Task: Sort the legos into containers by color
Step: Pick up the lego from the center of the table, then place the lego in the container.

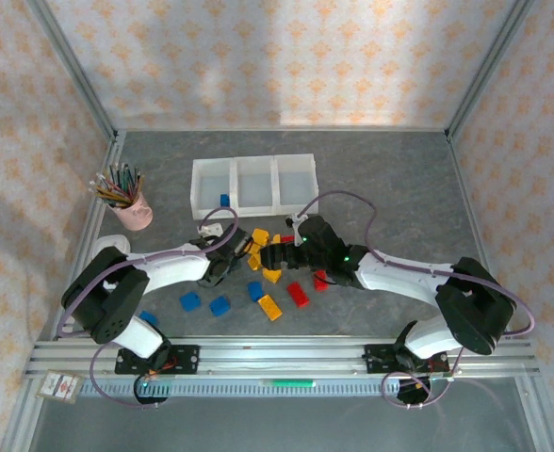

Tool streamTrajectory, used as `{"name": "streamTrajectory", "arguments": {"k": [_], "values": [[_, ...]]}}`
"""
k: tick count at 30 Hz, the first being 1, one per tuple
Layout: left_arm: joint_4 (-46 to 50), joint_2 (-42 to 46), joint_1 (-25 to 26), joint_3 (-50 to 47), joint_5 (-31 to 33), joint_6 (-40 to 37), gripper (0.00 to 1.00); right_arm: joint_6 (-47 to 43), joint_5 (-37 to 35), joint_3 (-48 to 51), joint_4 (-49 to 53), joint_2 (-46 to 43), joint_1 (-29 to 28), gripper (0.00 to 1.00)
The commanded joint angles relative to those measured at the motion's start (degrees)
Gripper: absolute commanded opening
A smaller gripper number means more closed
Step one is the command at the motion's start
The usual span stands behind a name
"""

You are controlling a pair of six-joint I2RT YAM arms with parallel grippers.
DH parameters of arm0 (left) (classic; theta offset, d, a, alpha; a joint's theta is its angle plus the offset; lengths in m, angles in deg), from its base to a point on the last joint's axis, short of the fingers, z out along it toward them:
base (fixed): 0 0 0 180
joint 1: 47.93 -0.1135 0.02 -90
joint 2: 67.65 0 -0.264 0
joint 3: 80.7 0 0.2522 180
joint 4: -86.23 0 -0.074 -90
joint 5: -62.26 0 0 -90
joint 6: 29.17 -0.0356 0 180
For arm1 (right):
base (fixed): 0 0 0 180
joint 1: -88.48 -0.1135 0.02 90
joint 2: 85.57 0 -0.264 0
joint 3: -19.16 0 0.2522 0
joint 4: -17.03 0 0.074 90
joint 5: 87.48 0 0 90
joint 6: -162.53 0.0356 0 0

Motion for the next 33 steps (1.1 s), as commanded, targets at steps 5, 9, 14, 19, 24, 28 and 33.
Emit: {"name": "streamTrajectory", "arguments": {"k": [5,9,14,19,24,28,33], "values": [[2.03,4.03,0.19,1.90,3.91,-2.07,0.24,-1.41,-3.11,-4.09,2.14,-1.97,-0.03,1.00],[5.28,5.67,-0.34,6.30,7.55,-4.52,0.24,-1.29,-4.49,-5.40,1.86,-2.40,0.21,1.00],[5.46,5.50,-3.04,12.88,9.05,-8.94,0.24,-0.59,-5.55,-7.02,1.49,-1.41,1.48,1.00],[3.79,1.37,-7.31,20.31,8.76,-13.38,0.24,0.29,-6.18,-8.73,0.73,0.28,3.33,1.00],[1.90,-5.44,-12.00,26.47,7.27,-16.18,0.24,0.76,-5.60,-10.26,-0.36,2.31,4.82,1.00],[1.62,-12.32,-15.14,32.54,6.87,-18.43,0.24,0.52,-5.19,-11.04,-0.27,3.01,5.48,1.00],[1.45,-19.28,-18.15,38.43,6.15,-19.67,0.30,-0.26,-5.41,-10.95,-0.23,2.33,5.76,1.00]]}}
